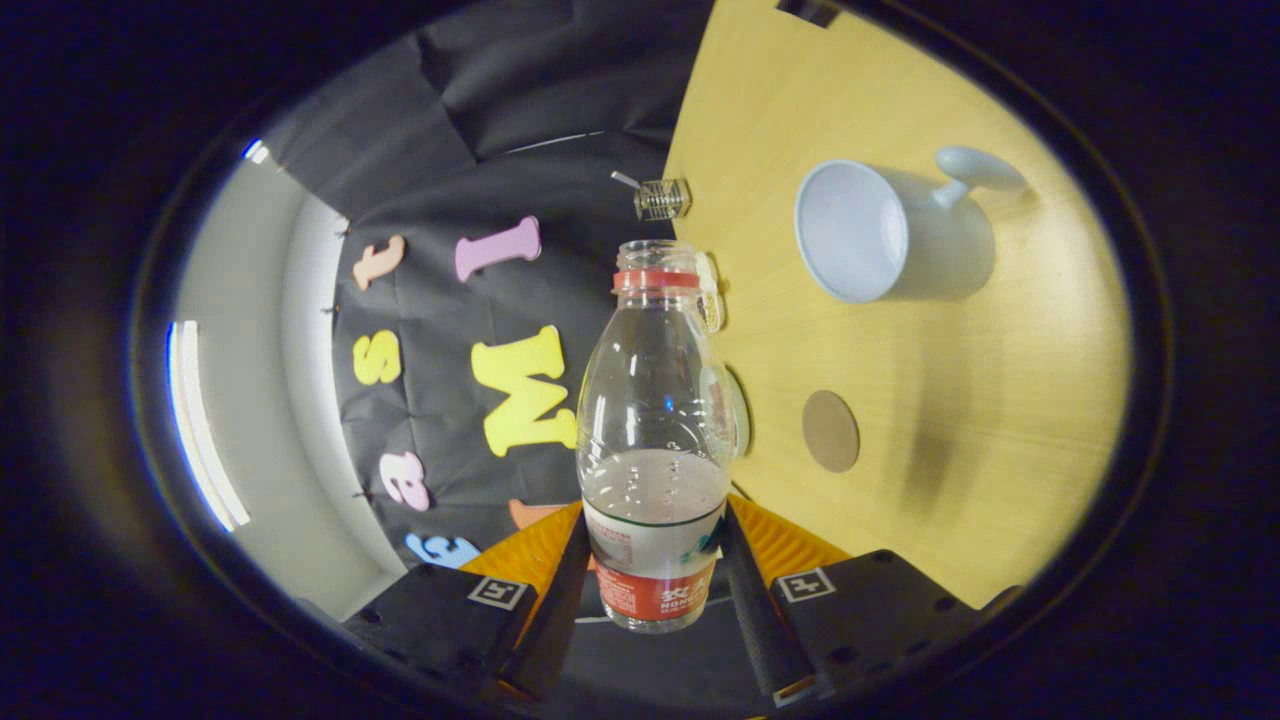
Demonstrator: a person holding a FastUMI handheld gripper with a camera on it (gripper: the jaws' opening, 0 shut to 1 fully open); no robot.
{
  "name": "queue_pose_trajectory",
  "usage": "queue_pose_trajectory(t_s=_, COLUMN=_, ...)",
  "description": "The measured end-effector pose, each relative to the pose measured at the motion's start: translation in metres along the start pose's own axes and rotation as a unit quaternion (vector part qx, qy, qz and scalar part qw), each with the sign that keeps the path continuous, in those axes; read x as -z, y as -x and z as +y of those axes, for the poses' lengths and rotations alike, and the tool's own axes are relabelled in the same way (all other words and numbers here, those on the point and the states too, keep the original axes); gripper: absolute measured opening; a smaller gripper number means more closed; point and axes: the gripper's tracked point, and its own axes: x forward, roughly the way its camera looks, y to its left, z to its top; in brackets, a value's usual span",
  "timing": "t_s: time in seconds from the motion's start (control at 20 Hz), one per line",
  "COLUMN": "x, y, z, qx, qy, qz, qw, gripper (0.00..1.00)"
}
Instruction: Take the bottle from table, then pour the juice into the cup, finally place the bottle on the coaster
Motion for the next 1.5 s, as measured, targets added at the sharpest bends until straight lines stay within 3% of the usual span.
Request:
queue_pose_trajectory(t_s=0.1, x=0.009, y=0.018, z=-0.016, qx=0.033, qy=0.122, qz=0.012, qw=0.992, gripper=0.76)
queue_pose_trajectory(t_s=0.2, x=0.011, y=0.031, z=-0.021, qx=0.052, qy=0.216, qz=0.016, qw=0.975, gripper=0.76)
queue_pose_trajectory(t_s=0.35, x=0.028, y=0.031, z=0.000, qx=0.064, qy=0.360, qz=0.017, qw=0.930, gripper=0.76)
queue_pose_trajectory(t_s=0.45, x=0.035, y=0.032, z=0.005, qx=0.090, qy=0.479, qz=0.017, qw=0.873, gripper=0.76)
queue_pose_trajectory(t_s=0.6, x=0.032, y=0.039, z=0.031, qx=0.114, qy=0.631, qz=-0.015, qw=0.767, gripper=0.77)
queue_pose_trajectory(t_s=0.65, x=0.031, y=0.040, z=0.042, qx=0.115, qy=0.659, qz=-0.028, qw=0.743, gripper=0.77)
queue_pose_trajectory(t_s=0.75, x=0.038, y=0.037, z=0.064, qx=0.094, qy=0.691, qz=-0.043, qw=0.715, gripper=0.77)
queue_pose_trajectory(t_s=1.0, x=0.042, y=0.030, z=0.093, qx=0.054, qy=0.720, qz=-0.058, qw=0.689, gripper=0.77)
queue_pose_trajectory(t_s=1.2, x=0.031, y=-0.004, z=0.099, qx=0.055, qy=0.733, qz=-0.070, qw=0.675, gripper=0.77)
queue_pose_trajectory(t_s=1.35, x=0.021, y=-0.033, z=0.097, qx=0.060, qy=0.735, qz=-0.072, qw=0.672, gripper=0.77)
queue_pose_trajectory(t_s=1.5, x=0.023, y=-0.067, z=0.078, qx=0.059, qy=0.728, qz=-0.052, qw=0.681, gripper=0.78)
